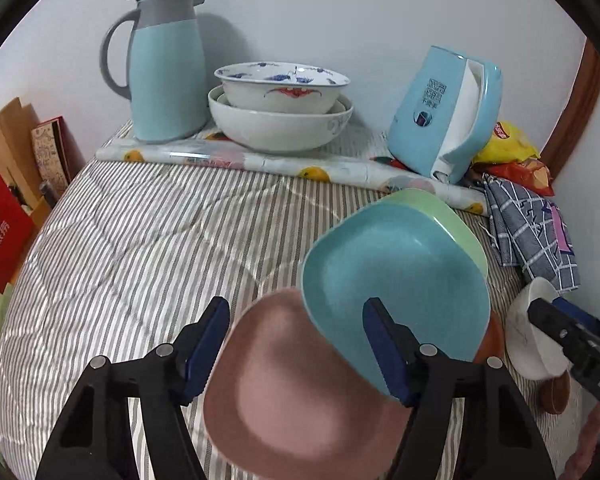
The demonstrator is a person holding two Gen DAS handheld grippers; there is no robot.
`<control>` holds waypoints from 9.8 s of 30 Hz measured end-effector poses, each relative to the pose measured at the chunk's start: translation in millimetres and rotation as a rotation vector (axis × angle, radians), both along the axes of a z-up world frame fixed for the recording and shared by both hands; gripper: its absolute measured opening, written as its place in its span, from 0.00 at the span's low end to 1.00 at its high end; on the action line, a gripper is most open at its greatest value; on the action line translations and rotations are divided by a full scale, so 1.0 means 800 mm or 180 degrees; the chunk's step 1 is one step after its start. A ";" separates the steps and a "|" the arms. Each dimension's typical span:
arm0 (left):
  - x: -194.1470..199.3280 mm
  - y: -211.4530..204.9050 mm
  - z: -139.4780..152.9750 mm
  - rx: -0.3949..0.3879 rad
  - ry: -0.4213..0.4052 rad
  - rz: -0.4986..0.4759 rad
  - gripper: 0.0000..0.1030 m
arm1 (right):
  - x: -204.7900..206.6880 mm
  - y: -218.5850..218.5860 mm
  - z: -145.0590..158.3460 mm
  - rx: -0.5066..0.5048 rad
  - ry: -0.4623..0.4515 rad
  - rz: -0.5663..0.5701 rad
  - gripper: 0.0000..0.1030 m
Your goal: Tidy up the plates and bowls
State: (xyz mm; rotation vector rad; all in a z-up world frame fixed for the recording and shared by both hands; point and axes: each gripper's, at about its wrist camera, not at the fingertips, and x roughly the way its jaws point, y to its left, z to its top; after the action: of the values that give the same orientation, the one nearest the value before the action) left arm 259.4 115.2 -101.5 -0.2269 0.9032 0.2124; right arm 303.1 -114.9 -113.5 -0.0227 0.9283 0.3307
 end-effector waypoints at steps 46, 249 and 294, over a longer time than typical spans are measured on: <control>-0.010 0.031 -0.008 -0.0392 -0.0113 -0.0066 0.11 | 0.005 0.071 -0.011 -0.0083 0.0025 0.0295 0.08; -0.073 -0.058 0.072 -0.0137 -0.0163 -0.0017 0.10 | -0.064 -0.025 0.068 0.0154 -0.0236 0.0065 0.03; -0.071 0.037 -0.047 -0.0171 0.0352 0.0492 0.11 | -0.012 0.100 -0.059 -0.0064 0.0245 0.0684 0.05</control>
State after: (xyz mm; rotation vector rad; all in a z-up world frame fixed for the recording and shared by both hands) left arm 202.4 144.8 -138.9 -0.3380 1.0028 0.3467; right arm 293.8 -34.6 -160.9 -0.1296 1.0078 0.5243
